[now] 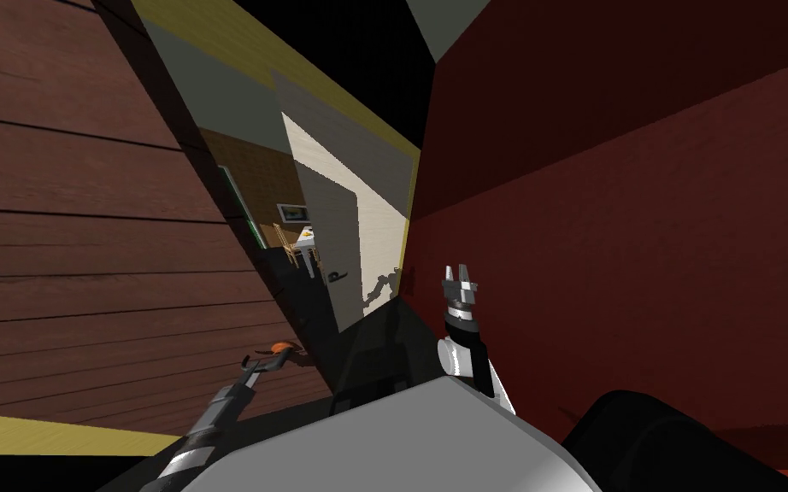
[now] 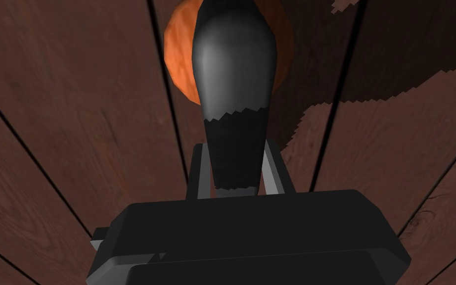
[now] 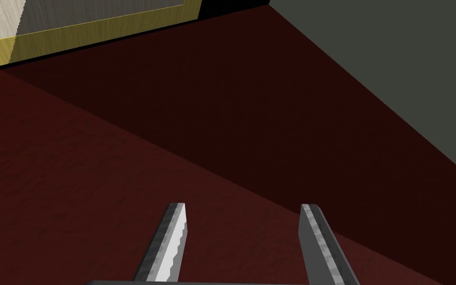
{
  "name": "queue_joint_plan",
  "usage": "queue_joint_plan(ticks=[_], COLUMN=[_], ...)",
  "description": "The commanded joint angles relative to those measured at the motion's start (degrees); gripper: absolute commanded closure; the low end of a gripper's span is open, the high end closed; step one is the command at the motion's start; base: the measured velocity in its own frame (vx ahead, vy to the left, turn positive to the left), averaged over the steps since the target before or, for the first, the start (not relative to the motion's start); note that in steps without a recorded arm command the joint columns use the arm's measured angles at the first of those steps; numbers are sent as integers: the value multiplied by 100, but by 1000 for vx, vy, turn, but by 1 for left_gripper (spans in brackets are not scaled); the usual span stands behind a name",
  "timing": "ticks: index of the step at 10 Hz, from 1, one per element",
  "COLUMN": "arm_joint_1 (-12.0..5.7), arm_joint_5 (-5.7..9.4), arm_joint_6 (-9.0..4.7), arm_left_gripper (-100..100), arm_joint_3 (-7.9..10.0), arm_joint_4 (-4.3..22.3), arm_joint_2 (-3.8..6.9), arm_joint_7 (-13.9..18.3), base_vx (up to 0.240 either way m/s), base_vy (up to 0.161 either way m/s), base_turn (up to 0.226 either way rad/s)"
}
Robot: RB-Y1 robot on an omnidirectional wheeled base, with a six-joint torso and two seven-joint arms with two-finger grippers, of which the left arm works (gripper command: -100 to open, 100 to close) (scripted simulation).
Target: Pull the door open
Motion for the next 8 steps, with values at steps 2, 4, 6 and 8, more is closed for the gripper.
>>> queue_joint_plan(ticks=[2, 4, 6, 8], arm_joint_1=[-82, -205, -333, -464], arm_joint_5=[56, 129, 205, 284], arm_joint_6=[63, 90, 118, 147], arm_left_gripper=[100, 100, 100, 100], arm_joint_3=[-253, -412, -580, -752], arm_joint_4=[-65, -23, 21, 67], arm_joint_2=[-39, -33, -26, -20], arm_joint_7=[-35, -68, -103, -139], base_vx=[-107, -91, -88, -99], base_vy=[-3, 1, 7, 29], base_turn=[10, 9, 10, 3])
